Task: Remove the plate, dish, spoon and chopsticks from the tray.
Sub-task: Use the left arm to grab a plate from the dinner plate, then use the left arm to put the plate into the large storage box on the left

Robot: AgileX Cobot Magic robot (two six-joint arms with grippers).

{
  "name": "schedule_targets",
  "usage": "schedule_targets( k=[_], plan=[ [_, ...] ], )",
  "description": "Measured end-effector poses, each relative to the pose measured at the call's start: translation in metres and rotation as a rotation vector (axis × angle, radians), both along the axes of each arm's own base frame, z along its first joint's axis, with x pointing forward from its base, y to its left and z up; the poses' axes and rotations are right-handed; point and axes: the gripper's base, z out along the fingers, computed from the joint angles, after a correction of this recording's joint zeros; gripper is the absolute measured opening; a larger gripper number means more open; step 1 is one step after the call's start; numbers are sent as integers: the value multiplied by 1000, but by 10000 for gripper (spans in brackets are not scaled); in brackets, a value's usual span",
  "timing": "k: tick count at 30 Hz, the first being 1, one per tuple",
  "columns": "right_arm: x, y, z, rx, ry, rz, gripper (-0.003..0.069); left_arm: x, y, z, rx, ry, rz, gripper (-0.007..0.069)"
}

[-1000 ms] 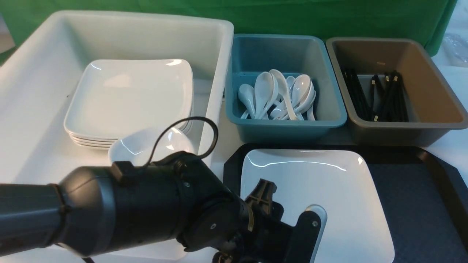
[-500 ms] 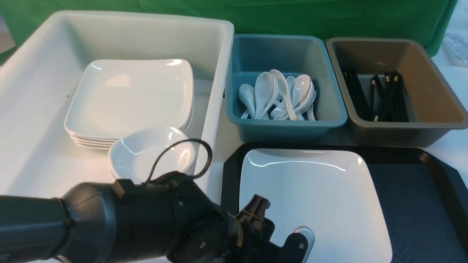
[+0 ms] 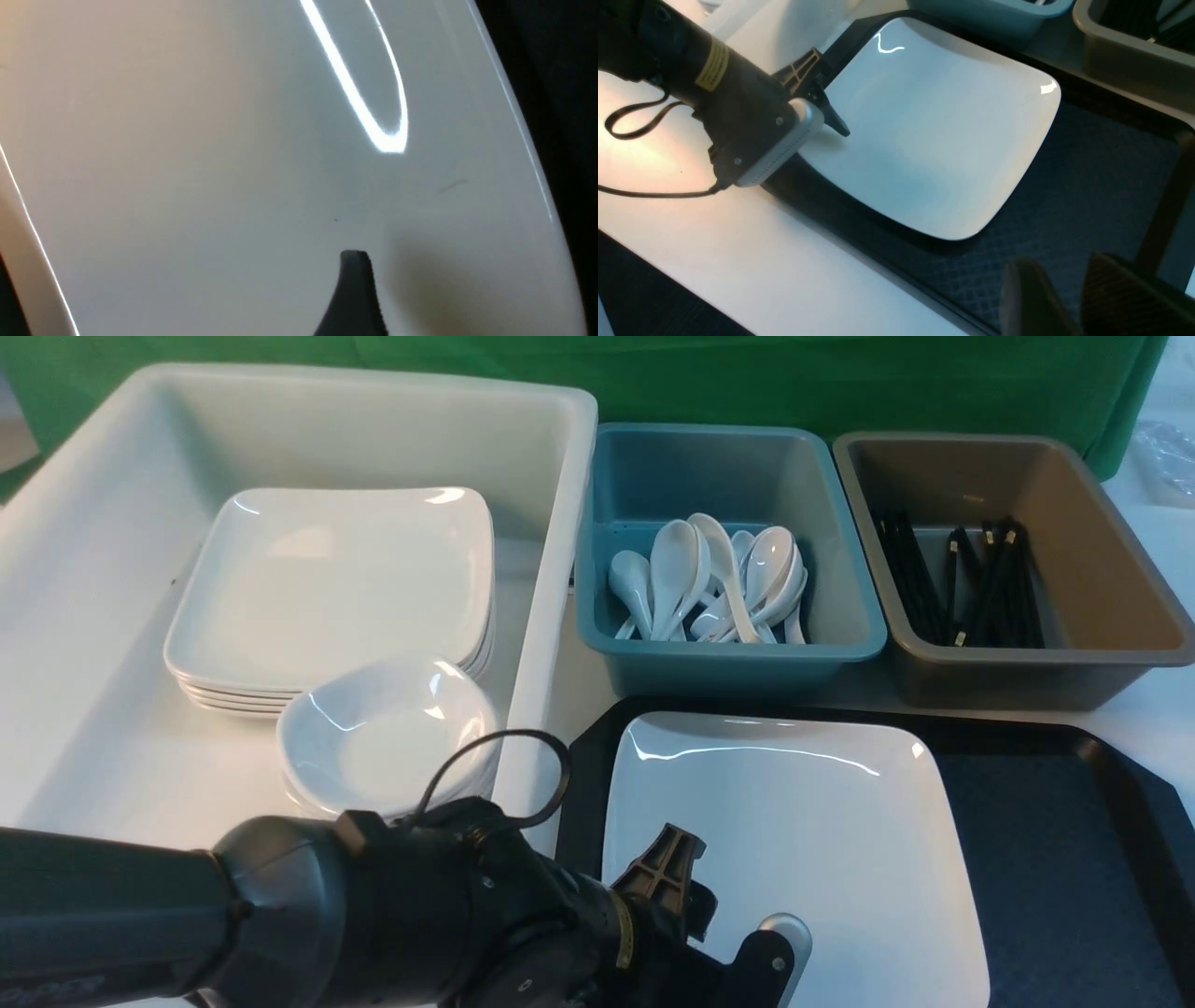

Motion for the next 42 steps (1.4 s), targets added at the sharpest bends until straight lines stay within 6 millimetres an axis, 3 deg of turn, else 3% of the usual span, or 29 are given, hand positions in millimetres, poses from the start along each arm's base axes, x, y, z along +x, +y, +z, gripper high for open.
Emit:
schedule_targets(
  k=[4,10,17,20,21,24,35,42],
  plan=[
    [0,0,0,2,-1,0,217,0,0,-1,-6,18,33,388],
    [0,0,0,3,-2,0,217,1,-1,-6,-10,26,51,169],
    [0,0,0,4,-2,0,217,-4,-5,6,-23,6,23,136],
    [0,0,0,4,-2,0,221,-13,-8,26,-57,-1,18,90],
    [0,0,0,4,-2,0,221,-18,-10,44,-101,-8,30,61],
    [1,0,0,1,-7,-4,223,-27,-12,71,-166,-3,59,30],
    [5,1,8,43,-91,-12,224,-41,-4,154,-327,-16,104,31],
    [13,-11,10,-2,-144,-167,224,-46,4,200,-459,-83,86,31]
  ],
)
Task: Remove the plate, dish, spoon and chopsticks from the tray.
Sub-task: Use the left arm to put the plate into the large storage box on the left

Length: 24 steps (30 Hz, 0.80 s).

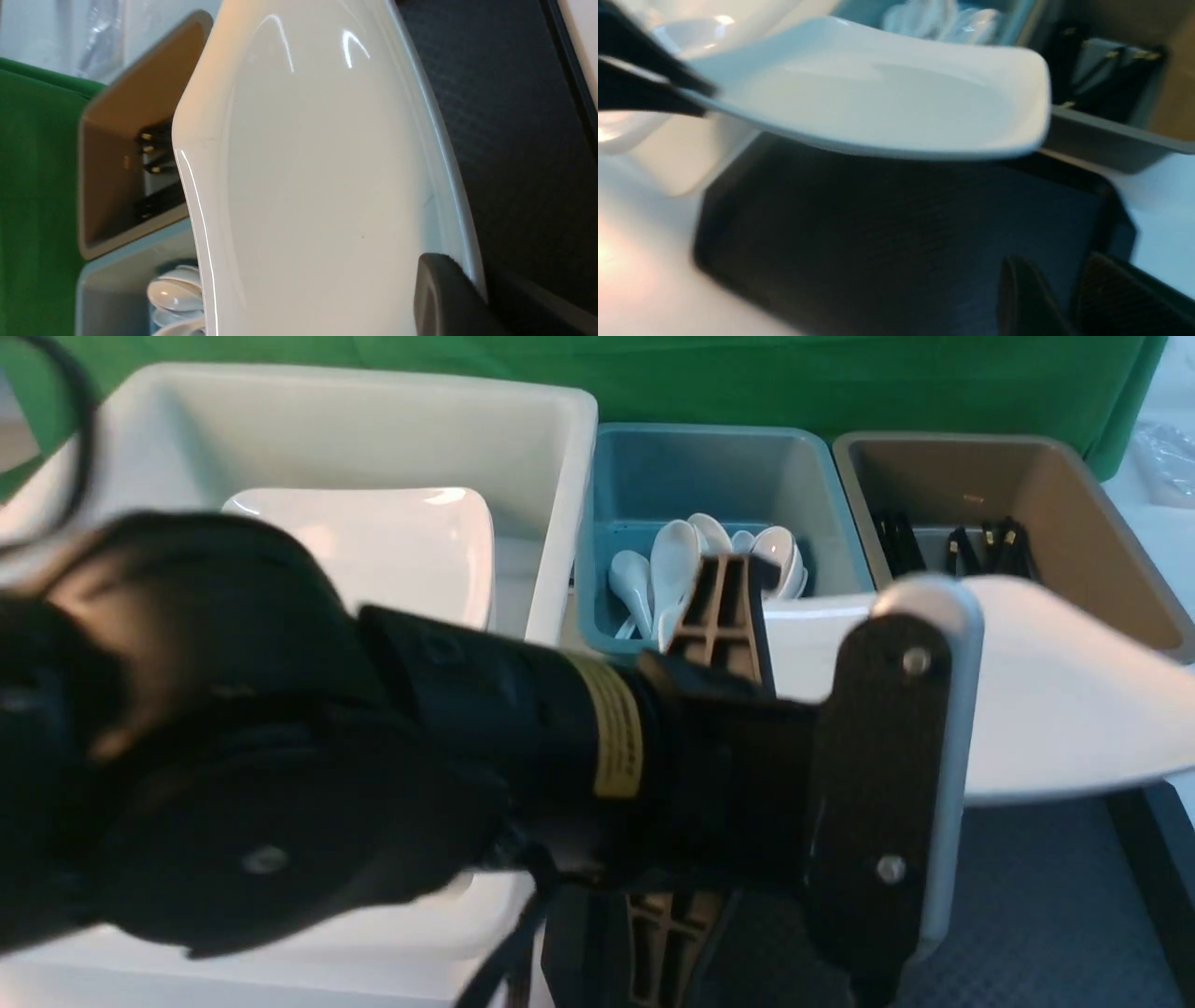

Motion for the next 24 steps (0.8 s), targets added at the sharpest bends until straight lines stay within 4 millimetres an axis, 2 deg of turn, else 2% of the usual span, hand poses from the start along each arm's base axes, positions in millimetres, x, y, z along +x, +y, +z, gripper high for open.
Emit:
schedule_targets(
  k=[2,4,5,7,12,14,15,18,24],
  plan=[
    [2,-5,1,3,-6,-66,219,-2,5,12,-28,-34,-1,31],
    [2,-7,3,15,-13,-91,187,-1,10,19,-48,-62,18,31],
    [2,-8,4,21,-19,-97,148,2,14,22,-58,-75,43,31],
    [2,-8,6,30,-28,-99,67,11,23,28,-75,-86,116,31],
    [12,4,9,28,-26,-76,29,51,63,30,-46,-102,373,31],
    [19,14,9,8,-18,-53,29,70,87,28,-34,-74,512,31],
    [19,14,9,8,-18,-53,29,70,87,28,-34,-74,512,31],
    [31,30,8,-23,-2,-17,28,98,120,17,22,-42,682,31],
    [43,51,6,-36,27,63,29,140,149,-16,84,56,864,31]
  ],
)
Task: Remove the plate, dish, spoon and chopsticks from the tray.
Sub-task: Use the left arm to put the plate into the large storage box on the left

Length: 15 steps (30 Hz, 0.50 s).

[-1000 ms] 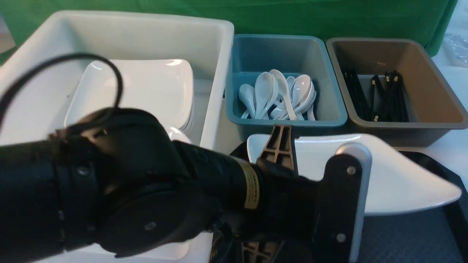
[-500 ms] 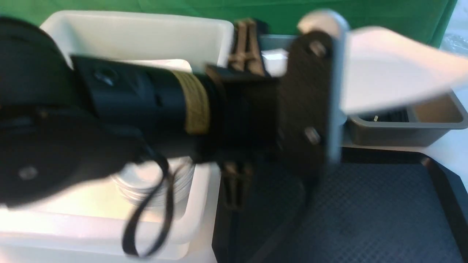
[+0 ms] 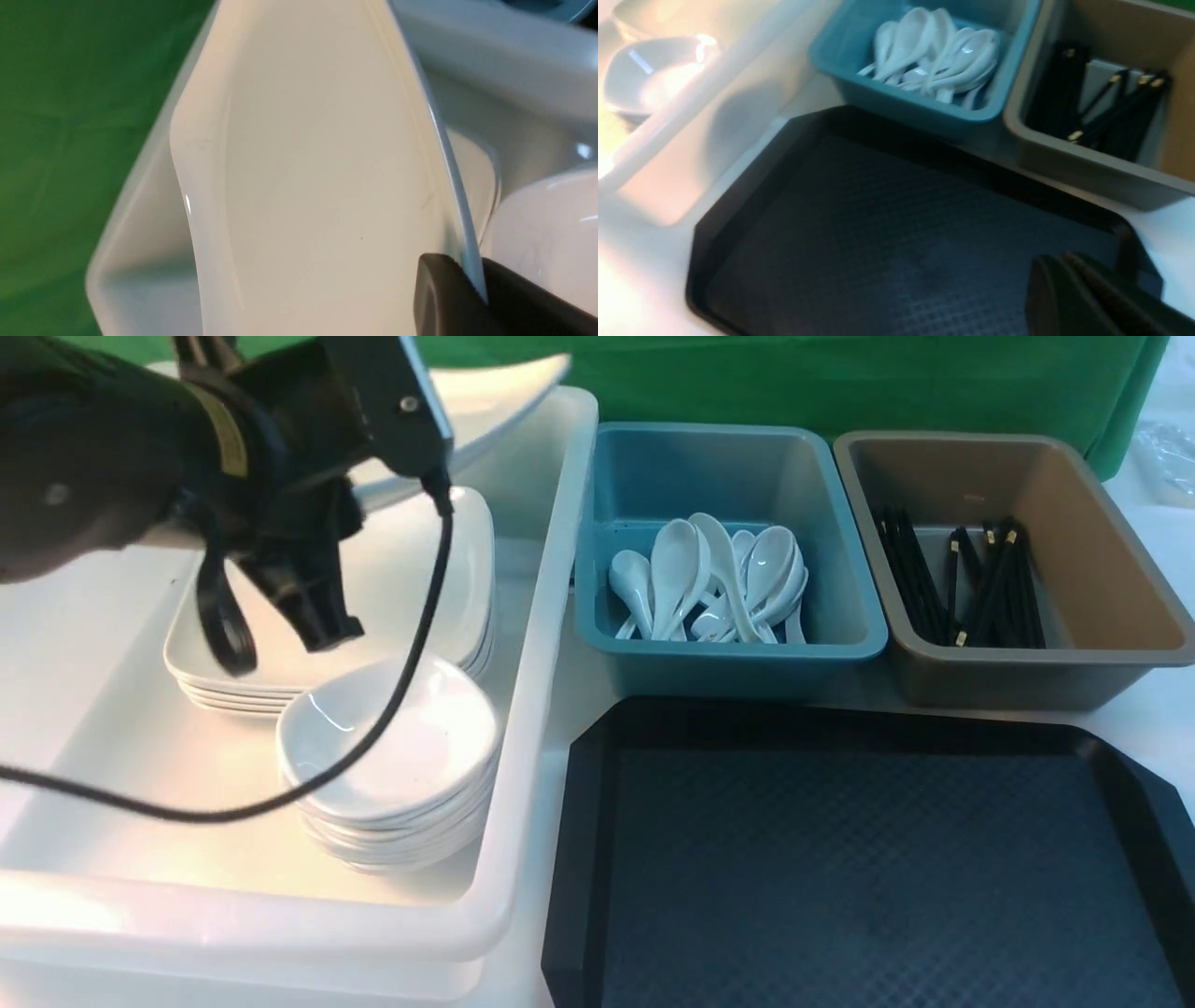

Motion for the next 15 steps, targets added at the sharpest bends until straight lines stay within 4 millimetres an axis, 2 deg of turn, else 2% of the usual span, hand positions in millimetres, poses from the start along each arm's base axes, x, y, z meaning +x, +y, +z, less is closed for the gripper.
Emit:
schedule_targets(
  k=[5,8,15],
  plan=[
    [1,7,-2,-3,29,50,29,30,5,-44,44,115,87,31],
    [0,8,-3,2,36,61,29,42,3,-59,56,148,132,31],
    [-2,11,-4,11,55,92,34,68,-4,-61,33,174,221,27]
  ],
)
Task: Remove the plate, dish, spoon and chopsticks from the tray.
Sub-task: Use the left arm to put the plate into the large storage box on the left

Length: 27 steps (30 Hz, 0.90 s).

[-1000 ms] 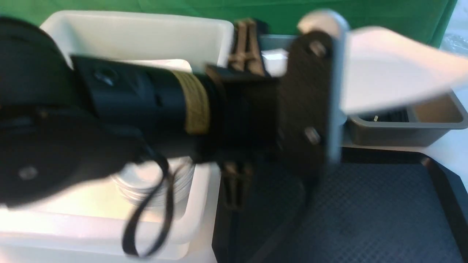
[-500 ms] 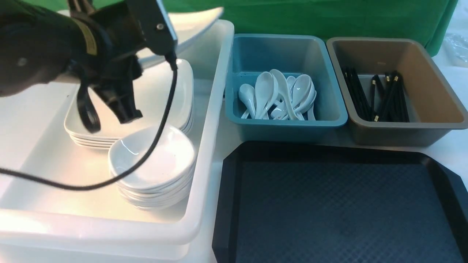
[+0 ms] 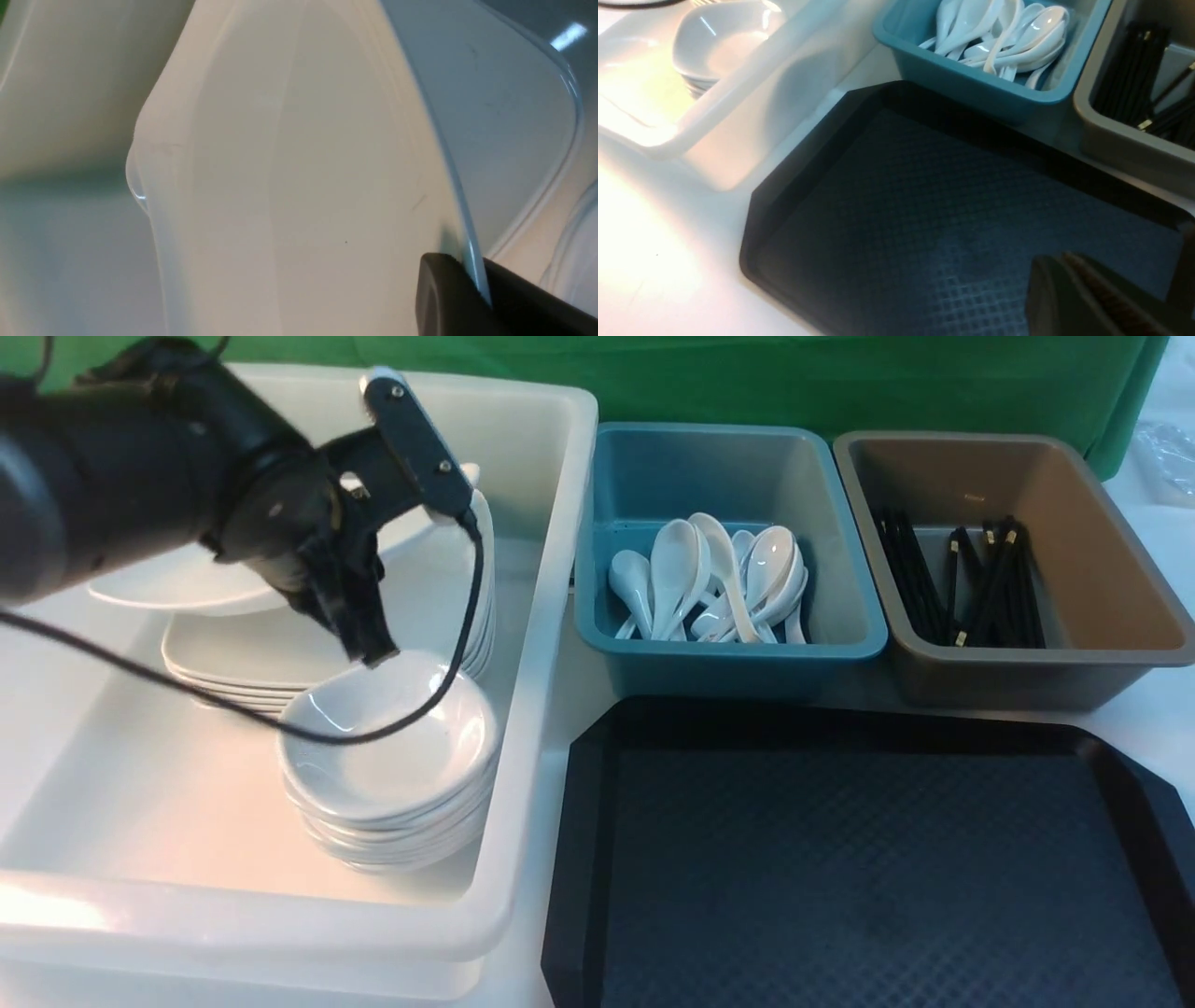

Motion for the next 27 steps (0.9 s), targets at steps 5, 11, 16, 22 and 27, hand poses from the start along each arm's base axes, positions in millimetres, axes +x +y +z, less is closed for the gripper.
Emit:
schedule_targets(
  k=[5,11,16,22,27],
  plan=[
    [-1,1,-1,2,9,16,36,14,-5,2,-47,49,99,26],
    [-2,1,-2,-7,24,16,36,22,-10,3,-146,48,189,30],
    [-3,2,-3,2,42,26,37,25,-13,-6,-184,70,237,59],
    [-6,5,-4,21,72,67,37,28,-21,-20,-265,115,275,162],
    [-9,7,-4,33,93,92,39,33,-27,-16,-345,64,248,260]
  ],
)
